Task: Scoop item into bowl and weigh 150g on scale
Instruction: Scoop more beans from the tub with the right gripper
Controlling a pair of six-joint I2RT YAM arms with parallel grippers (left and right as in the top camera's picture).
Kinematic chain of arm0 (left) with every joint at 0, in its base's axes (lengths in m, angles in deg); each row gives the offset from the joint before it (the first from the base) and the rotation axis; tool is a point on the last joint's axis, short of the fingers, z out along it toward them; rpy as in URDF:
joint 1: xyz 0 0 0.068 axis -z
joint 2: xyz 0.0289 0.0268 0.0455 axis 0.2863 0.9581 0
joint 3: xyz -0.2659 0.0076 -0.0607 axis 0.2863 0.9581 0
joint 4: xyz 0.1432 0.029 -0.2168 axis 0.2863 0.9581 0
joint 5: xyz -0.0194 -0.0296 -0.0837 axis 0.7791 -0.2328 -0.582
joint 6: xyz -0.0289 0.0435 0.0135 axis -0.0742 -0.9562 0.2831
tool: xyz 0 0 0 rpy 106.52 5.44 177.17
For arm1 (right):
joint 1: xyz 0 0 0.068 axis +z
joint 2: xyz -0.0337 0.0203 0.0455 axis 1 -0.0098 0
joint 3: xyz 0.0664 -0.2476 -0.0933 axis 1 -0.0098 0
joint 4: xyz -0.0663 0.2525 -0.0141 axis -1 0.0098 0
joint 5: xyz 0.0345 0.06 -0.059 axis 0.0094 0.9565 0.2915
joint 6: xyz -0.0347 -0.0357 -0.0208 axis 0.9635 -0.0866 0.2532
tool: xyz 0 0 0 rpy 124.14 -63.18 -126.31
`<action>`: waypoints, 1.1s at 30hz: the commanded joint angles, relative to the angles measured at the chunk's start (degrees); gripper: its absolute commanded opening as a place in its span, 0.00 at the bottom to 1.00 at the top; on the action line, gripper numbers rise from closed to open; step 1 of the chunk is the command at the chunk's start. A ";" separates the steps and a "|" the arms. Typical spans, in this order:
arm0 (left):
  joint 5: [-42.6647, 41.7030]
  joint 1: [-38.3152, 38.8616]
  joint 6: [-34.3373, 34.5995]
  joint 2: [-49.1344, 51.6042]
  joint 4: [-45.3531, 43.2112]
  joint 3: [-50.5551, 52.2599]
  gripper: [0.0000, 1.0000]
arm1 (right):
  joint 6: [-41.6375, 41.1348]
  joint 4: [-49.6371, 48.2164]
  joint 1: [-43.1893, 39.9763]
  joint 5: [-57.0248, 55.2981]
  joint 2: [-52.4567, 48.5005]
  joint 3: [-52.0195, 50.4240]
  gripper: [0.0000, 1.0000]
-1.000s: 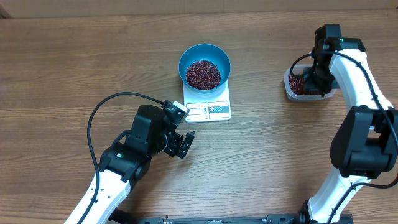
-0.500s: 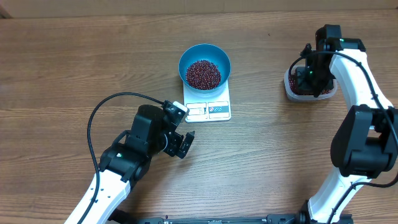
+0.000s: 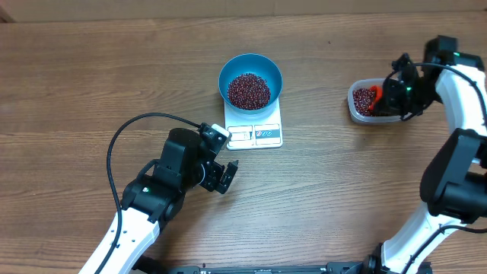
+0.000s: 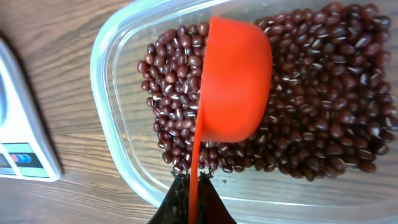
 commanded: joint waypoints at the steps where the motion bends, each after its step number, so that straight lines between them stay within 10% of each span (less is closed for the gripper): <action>1: 0.35 -0.20 0.52 0.31 -0.09 0.20 1.00 | 1.18 -0.57 -1.25 5.11 -1.16 -1.64 0.04; 33: 0.35 -0.22 0.52 0.31 -0.09 0.20 1.00 | 4.22 -5.07 -7.23 27.65 -1.33 -8.37 0.04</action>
